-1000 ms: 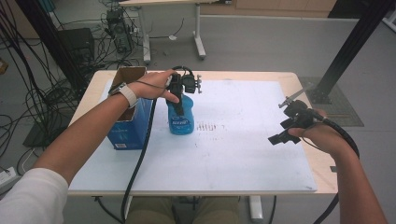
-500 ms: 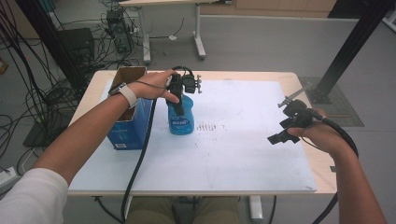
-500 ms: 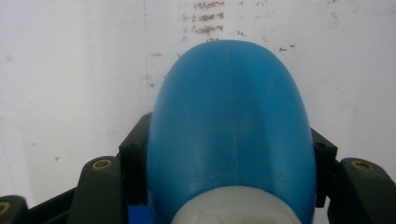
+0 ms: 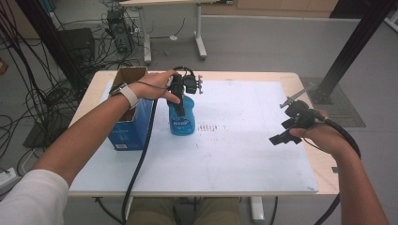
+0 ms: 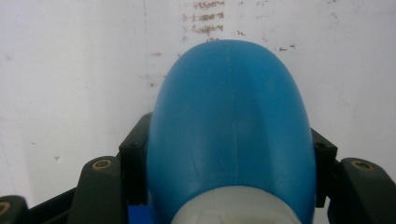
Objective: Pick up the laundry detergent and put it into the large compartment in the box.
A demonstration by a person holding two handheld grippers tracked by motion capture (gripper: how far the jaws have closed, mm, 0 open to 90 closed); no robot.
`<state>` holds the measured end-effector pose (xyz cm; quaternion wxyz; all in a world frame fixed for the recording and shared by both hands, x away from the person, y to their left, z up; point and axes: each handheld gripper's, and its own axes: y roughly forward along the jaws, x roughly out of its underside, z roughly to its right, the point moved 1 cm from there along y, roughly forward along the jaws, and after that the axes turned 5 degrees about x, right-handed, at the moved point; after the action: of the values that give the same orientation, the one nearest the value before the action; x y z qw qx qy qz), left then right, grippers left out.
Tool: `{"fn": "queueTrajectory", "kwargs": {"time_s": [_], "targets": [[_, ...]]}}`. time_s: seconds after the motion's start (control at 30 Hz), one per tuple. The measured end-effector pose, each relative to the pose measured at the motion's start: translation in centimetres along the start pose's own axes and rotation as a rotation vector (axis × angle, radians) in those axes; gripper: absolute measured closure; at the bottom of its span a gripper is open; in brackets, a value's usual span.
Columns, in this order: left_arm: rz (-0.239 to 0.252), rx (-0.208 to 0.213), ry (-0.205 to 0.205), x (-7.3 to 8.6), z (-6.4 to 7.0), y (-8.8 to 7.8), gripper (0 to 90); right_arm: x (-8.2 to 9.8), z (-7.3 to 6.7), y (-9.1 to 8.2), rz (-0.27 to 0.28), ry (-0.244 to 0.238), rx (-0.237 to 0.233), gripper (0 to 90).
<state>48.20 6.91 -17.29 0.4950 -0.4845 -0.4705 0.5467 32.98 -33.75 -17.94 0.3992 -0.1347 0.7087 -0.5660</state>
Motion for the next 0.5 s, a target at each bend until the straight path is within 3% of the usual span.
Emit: {"fn": "queueTrajectory", "kwargs": {"time_s": [0.33,0.5], "targets": [[0.004,0.001,-0.003,0.08,-0.02,-0.01,37.9,0.22,-0.03,-0.15,0.003,0.004,0.002,12.0],[0.017,-0.001,-0.031,0.32,-0.13,-0.08,37.9,0.36,-0.05,-0.31,0.007,0.0,0.005,12.0]]}}
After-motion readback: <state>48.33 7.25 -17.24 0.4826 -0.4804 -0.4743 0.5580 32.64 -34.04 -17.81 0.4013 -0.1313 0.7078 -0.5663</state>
